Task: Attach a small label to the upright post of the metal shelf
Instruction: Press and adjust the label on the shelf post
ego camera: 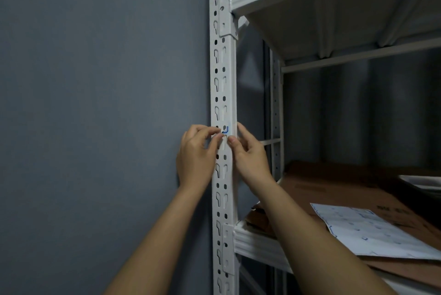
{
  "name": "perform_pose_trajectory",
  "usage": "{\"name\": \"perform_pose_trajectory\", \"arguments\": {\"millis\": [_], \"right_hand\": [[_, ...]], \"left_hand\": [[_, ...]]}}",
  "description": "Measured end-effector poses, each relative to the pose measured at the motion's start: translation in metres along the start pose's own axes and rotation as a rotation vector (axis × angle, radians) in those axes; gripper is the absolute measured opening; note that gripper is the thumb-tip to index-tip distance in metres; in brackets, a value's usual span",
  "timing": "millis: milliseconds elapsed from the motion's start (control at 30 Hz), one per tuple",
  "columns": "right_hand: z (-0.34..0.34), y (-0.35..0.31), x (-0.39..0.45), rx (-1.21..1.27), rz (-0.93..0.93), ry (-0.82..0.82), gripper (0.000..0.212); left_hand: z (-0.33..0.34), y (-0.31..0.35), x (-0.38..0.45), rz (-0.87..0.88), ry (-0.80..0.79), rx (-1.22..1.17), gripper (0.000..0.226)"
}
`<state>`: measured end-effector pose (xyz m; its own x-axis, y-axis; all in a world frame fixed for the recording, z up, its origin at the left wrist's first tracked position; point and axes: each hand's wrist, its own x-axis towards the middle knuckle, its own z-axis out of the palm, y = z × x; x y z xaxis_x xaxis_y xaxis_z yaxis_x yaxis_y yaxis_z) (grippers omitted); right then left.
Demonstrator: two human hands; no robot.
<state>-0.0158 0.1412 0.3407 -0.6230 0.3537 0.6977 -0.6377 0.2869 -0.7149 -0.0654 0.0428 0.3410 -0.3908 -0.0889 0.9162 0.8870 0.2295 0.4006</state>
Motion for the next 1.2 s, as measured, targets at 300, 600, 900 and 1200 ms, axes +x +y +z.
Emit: {"name": "perform_pose_trajectory", "arguments": {"millis": [300, 600, 900, 1200], "right_hand": [[0.001, 0.004, 0.002, -0.018, -0.002, 0.018, 0.044], [0.001, 0.008, 0.005, -0.042, -0.02, 0.023, 0.043], [0.002, 0.008, 0.004, -0.035, -0.026, 0.023, 0.043], [0.0, -0.003, -0.001, -0.03, -0.013, 0.012, 0.041]], "left_hand": [[0.001, 0.002, 0.003, 0.013, -0.022, 0.002, 0.01], [0.001, 0.002, 0.005, -0.002, -0.022, 0.003, 0.004], [-0.002, 0.003, 0.003, 0.019, -0.051, 0.03, 0.006], [-0.022, 0.015, -0.003, -0.175, -0.016, -0.296, 0.024]]}}
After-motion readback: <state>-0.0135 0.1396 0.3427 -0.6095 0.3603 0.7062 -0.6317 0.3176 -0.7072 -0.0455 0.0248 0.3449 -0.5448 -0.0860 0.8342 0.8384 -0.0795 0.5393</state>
